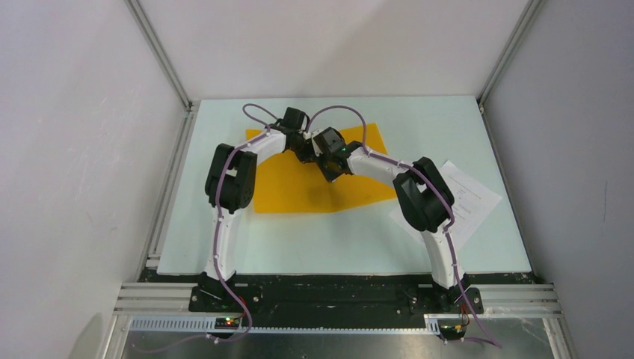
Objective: Put the files into the folder
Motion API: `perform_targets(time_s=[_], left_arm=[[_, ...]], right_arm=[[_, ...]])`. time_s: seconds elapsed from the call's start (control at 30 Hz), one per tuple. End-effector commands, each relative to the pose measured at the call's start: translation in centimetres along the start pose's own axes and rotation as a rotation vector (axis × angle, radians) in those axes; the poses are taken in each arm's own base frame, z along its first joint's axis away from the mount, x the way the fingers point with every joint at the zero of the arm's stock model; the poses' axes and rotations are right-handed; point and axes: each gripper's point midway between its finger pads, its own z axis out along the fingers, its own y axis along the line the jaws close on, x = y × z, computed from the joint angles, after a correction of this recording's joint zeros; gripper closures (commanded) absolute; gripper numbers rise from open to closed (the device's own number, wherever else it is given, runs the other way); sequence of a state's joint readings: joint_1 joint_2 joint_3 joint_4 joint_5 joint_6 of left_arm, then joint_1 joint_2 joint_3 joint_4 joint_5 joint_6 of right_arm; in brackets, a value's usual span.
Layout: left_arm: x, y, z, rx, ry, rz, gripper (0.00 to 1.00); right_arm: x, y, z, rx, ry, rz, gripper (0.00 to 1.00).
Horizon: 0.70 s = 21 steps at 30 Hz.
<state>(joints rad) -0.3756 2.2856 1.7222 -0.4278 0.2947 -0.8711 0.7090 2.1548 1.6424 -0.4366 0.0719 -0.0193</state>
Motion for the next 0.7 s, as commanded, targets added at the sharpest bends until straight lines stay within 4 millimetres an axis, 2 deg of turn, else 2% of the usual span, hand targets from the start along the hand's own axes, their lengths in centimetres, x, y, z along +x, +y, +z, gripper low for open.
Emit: perform_targets(time_s=[0.0, 0.1, 0.23, 0.53, 0.67], left_arm=[[1.8, 1.3, 0.8, -0.046, 0.044, 0.012, 1.0], [1.8, 1.2, 0.7, -0.045, 0.041, 0.013, 1.0], [1.8, 1.3, 0.8, -0.045, 0.043, 0.013, 1.0], [1.8, 1.2, 0.8, -0.045, 0.044, 0.014, 1.0], [1.8, 1.2, 0.7, -0.043, 0.044, 0.015, 1.0]], right_arm=[[0.0, 0.0, 0.2, -0.003, 0.002, -0.007, 0.82], [0.7, 0.3, 0.3, -0.016, 0.022, -0.009, 0.83], [1.7, 0.6, 0.5, -0.033, 0.047, -0.011, 0.9], [3.0, 0.6, 1.3, -0.029, 0.086, -0.003, 0.88], [4.3, 0.8, 1.6, -0.035, 0.126, 0.004, 0.88]])
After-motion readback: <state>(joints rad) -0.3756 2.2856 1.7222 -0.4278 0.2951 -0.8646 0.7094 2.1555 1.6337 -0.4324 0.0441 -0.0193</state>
